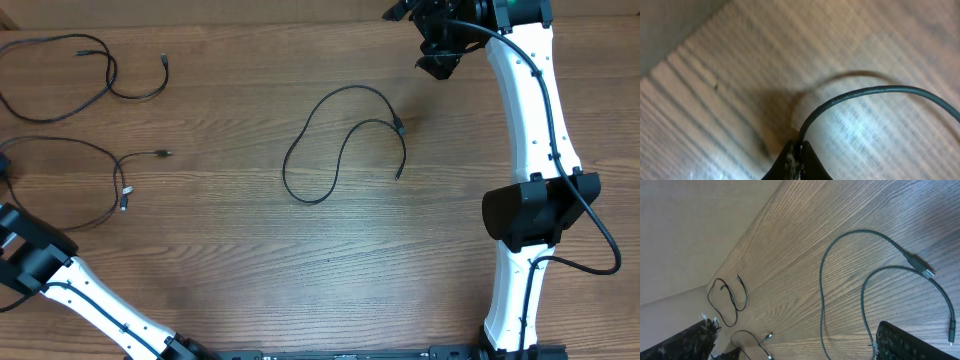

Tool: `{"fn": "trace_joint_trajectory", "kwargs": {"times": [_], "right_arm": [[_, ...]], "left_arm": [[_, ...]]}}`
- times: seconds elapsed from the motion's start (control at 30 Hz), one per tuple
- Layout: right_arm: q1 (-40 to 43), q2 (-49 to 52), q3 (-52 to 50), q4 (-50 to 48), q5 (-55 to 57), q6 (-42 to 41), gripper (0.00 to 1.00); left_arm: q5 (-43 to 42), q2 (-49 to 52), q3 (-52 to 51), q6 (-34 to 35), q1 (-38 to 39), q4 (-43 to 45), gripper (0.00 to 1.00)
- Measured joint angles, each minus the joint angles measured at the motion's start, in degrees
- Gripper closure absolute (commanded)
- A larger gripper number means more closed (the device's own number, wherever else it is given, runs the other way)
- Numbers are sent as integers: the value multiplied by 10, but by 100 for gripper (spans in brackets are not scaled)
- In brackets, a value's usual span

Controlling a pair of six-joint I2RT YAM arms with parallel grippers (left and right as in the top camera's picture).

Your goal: Untangle cables

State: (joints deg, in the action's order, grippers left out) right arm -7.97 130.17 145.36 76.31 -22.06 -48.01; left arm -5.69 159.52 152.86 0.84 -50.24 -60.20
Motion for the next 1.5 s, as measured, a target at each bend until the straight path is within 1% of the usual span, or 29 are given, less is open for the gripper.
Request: {"fn": "trace_joint_trajectory", "kwargs": {"times": [0.07, 0.13, 0.17, 0.2, 0.23, 0.27, 0.33, 0.4, 0.47, 0.5, 0.53, 0.6, 0.7, 0.73, 0.77, 0.83, 0.9, 0.97, 1.07, 1.17, 1.3, 1.4, 1.5], "right_arm": [[0, 0, 0, 3, 0, 0, 0], [0, 0, 0, 3, 0, 0, 0], [0, 0, 0, 2, 0, 0, 0], [0, 0, 0, 3, 0, 0, 0], [0, 0, 0, 3, 0, 0, 0], [-1, 0, 0, 3, 0, 0, 0], [-1, 0, 0, 3, 0, 0, 0], [-2, 0, 0, 3, 0, 0, 0], [-5, 0, 0, 3, 0, 0, 0], [-8, 0, 0, 2, 0, 0, 0], [-11, 0, 0, 3, 0, 0, 0], [-20, 0, 0, 3, 2, 0, 0], [-27, 0, 0, 3, 9, 1, 0], [-30, 0, 0, 3, 11, 0, 0], [-33, 0, 0, 3, 14, 0, 0], [-37, 0, 0, 3, 16, 2, 0], [-40, 0, 0, 3, 18, 9, 0], [-45, 0, 0, 4, 20, 19, 0], [-51, 0, 0, 9, 20, 27, 0], [-53, 0, 0, 16, 20, 31, 0], [-53, 0, 0, 24, 20, 44, 0], [-53, 0, 0, 29, 20, 52, 0], [-53, 0, 0, 30, 21, 55, 0]], "left_arm": [[2, 4, 18, 1, 3, 3, 96], [20, 6, 37, 19, 4, 6, 95], [29, 6, 46, 29, 5, 7, 90], [37, 6, 56, 44, 7, 7, 84], [40, 6, 62, 56, 7, 8, 73], [39, 6, 67, 67, 7, 11, 56], [33, 6, 78, 81, 7, 14, 32], [19, 6, 92, 97, 7, 15, 24], [0, 7, 112, 115, 7, 10, 6], [-7, 7, 119, 125, 7, 8, 1], [-24, 7, 136, 137, 7, 0, 0], [-65, 7, 161, 159, 7, -23, 2], [-153, 7, 170, 172, 7, -79, 3], [-182, 7, 170, 175, 7, -100, 2], [-226, 7, 170, 178, 10, -145, 2], [-250, 7, 171, 179, 17, -201, 1], [-246, 7, 171, 184, 32, -278, 0], [-232, 7, 171, 193, 53, -322, 1], [-219, 7, 171, 223, 84, -360, 0], [-217, 7, 174, 236, 93, -364, 0], [-215, -5, 174, 230, 89, -365, 0], [-209, -55, 171, 226, 89, -364, 0], [-178, -129, 138, 226, 98, -363, 0]]}}
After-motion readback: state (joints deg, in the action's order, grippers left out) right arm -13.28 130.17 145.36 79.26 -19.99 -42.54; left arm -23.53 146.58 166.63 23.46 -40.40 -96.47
